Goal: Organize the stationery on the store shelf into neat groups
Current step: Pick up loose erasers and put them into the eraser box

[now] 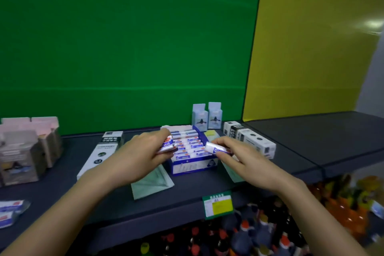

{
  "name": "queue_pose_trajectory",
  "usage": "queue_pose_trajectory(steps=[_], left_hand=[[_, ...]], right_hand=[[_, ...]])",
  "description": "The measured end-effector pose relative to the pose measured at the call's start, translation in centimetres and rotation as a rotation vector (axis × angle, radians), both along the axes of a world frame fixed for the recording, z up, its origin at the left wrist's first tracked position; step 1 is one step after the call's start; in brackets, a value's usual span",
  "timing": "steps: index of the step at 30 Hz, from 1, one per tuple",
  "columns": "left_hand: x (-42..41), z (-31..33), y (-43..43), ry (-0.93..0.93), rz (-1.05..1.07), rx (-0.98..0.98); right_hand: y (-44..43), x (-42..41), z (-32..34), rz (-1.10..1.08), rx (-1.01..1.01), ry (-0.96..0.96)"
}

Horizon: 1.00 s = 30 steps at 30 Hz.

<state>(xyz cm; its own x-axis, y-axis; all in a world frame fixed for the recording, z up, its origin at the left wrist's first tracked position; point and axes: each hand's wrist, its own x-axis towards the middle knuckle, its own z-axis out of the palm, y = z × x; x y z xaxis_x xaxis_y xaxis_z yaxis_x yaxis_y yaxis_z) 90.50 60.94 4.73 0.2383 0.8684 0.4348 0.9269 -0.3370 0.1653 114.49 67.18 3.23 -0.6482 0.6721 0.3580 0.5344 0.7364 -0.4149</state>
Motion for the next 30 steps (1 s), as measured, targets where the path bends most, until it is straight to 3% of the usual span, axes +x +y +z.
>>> queue_pose_trajectory(steps=[8,13,30], left_hand=[[-2.2,1.0,4.2,0.071,0.058,-0.035],[-2.2,0.9,7.4,0.059,0.039,-0.118],[-2.0,0.0,11.2,0.042,0.142,-0.164]], right_hand=[[7.1,-3.9,0.2,0.085,-0.149,-0.016],[10.9,-5.2,0.3,0.058,-0.128,-0.158],[16.2,-7.7,0.5,0.142,0.23,-0.296]])
